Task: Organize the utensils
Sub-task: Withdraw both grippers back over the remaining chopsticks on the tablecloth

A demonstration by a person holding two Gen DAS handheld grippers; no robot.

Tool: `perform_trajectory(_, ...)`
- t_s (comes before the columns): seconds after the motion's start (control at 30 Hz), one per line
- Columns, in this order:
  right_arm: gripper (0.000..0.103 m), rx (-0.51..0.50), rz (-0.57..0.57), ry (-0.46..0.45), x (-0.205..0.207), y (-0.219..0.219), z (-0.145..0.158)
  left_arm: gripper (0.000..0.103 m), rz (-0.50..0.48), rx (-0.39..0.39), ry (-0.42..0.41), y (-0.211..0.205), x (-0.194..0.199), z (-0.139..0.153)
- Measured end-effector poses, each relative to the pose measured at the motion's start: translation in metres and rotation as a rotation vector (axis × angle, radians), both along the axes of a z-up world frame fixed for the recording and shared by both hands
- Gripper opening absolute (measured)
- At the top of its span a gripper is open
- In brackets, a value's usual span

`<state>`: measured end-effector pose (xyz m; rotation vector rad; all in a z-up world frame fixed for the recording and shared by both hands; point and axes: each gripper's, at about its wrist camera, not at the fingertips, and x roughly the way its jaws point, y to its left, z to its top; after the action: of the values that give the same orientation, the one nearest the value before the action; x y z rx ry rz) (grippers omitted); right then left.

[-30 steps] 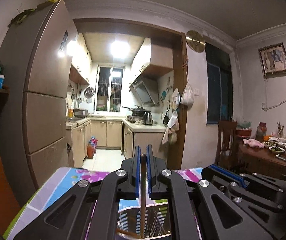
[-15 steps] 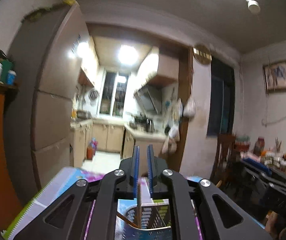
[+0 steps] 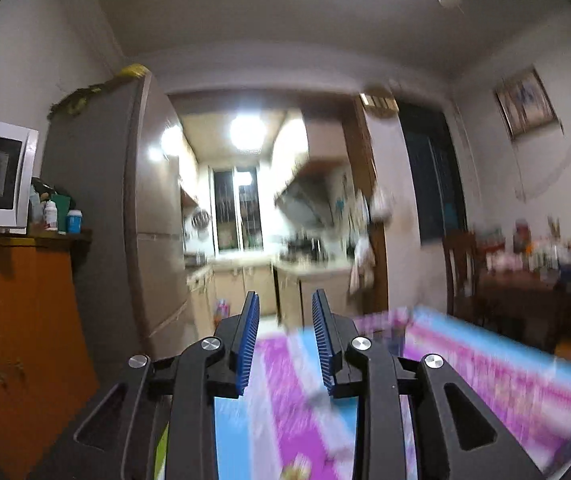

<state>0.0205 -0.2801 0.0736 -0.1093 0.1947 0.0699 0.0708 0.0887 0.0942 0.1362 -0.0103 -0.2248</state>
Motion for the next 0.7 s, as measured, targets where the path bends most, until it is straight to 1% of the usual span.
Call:
perform_trajectory(0.03,0.047,-0.008,-0.017,0.018,-0.01,-0.001,-0.009,0.029,0.004,0.05,0.029,-0.002,-0.011,-0.015)
perform_trajectory(0.1,0.047,-0.007,-0.048,0.058,-0.026,-0.004,-0.025,0.029,-0.008,0.11,0.075,-0.005,-0.025,-0.041)
perform_trajectory(0.13,0.047,0.012,-0.062,0.089,-0.036,-0.007,-0.036,0.029,-0.025,0.137,0.116,-0.011,-0.035,-0.057)
perform_trajectory(0.2,0.047,0.024,-0.084,0.124,-0.05,-0.007,-0.052,0.029,-0.067,0.156,0.181,-0.017,-0.046,-0.08)
perform_trajectory(0.27,0.047,0.013,-0.108,0.161,-0.065,-0.004,-0.07,0.029,-0.092,0.175,0.234,-0.028,-0.061,-0.105)
perform_trajectory(0.33,0.047,0.007,-0.107,0.199,-0.078,0.001,-0.087,0.029,-0.124,0.167,0.287,-0.035,-0.07,-0.123)
perform_trajectory(0.4,0.046,-0.003,-0.091,0.263,-0.086,0.009,-0.109,0.029,-0.148,0.132,0.361,-0.038,-0.076,-0.141)
perform_trajectory(0.47,0.033,-0.012,-0.072,0.311,-0.089,0.013,-0.125,0.026,-0.18,0.078,0.466,-0.04,-0.074,-0.159)
perform_trajectory(0.5,0.031,-0.025,-0.059,0.331,-0.088,0.019,-0.134,0.024,-0.188,0.072,0.49,-0.043,-0.075,-0.165)
perform_trajectory(0.53,0.024,-0.038,-0.057,0.332,-0.09,0.023,-0.14,0.018,-0.201,0.084,0.513,-0.049,-0.076,-0.172)
perform_trajectory(0.57,0.019,-0.049,-0.059,0.334,-0.089,0.025,-0.145,0.017,-0.201,0.103,0.513,-0.056,-0.077,-0.176)
perform_trajectory(0.63,0.018,-0.055,-0.084,0.333,-0.083,0.029,-0.155,0.017,-0.21,0.159,0.496,-0.073,-0.083,-0.182)
perform_trajectory(0.7,0.018,-0.06,-0.121,0.32,-0.08,0.029,-0.166,0.017,-0.224,0.184,0.494,-0.085,-0.088,-0.186)
